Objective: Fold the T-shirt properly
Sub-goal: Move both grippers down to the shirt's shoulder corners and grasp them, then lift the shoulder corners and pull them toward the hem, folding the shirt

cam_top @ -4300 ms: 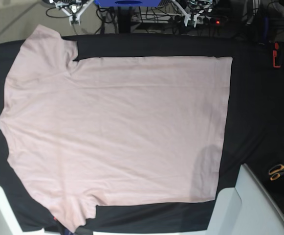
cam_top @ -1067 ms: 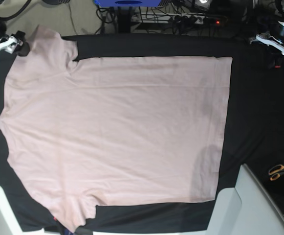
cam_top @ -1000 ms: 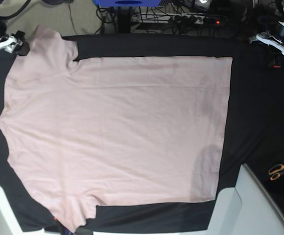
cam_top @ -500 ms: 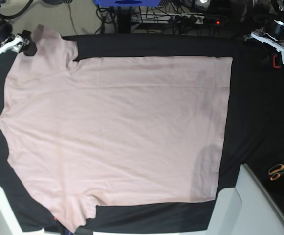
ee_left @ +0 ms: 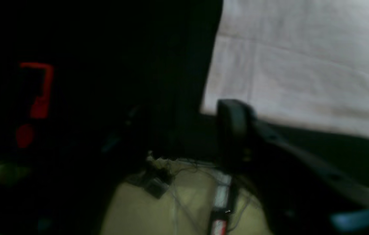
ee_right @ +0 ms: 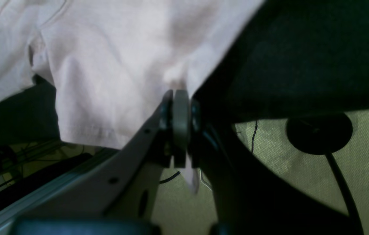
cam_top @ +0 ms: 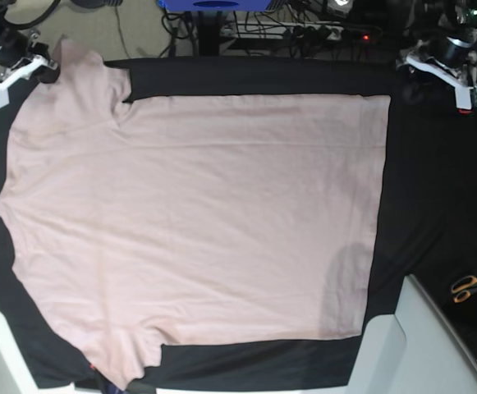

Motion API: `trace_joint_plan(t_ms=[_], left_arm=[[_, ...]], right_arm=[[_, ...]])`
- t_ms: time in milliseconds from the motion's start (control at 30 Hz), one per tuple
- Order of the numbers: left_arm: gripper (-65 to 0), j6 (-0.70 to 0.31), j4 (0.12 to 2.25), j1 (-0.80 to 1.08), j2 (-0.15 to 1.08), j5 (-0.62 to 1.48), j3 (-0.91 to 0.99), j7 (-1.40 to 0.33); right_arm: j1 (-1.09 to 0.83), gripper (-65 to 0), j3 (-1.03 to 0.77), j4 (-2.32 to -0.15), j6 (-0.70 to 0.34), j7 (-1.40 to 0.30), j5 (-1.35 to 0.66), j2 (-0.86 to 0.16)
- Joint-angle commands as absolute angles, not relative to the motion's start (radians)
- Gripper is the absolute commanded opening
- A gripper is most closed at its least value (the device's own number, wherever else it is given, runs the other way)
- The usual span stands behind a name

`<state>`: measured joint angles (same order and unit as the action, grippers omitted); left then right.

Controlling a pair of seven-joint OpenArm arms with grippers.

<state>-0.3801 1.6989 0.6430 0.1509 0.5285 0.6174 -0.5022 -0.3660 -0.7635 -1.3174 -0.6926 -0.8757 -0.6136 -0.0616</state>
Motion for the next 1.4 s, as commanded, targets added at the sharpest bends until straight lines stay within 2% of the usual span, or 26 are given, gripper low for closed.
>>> trace_joint_plan(t_ms=[0, 500, 1267, 1333, 1367], left_arm=[[-30.6, -0.384, 1.689, 0.638, 0.156, 0.535, 0.624, -0.484], [-30.6, -0.386, 1.389, 0.467, 0.116, 0.535, 0.615, -0.479], [-30.8, -0.386, 1.360, 0.427, 0.081, 0.533, 0.535, -0.479], [-31.8, -0.386, 1.359, 0.427, 0.081, 0.533, 0.532, -0.479], [-34.4, -0.386, 1.354, 0.427, 0.079, 0.533, 0.532, -0.479]], right_arm=[[-0.372, -64.4, -0.766, -1.328, -0.698, -0.869, -0.625, -0.074], [-0.375, -64.4, -0.766, -1.328, -0.698, -0.874, -0.624, -0.076], [-0.375, -64.5, -0.766, -1.328, -0.698, -0.875, -0.624, -0.094], [-0.375, -64.5, -0.766, -1.328, -0.698, -0.875, -0.624, -0.093], [-0.375, -64.5, -0.766, -1.328, -0.698, -0.875, -0.624, -0.093]])
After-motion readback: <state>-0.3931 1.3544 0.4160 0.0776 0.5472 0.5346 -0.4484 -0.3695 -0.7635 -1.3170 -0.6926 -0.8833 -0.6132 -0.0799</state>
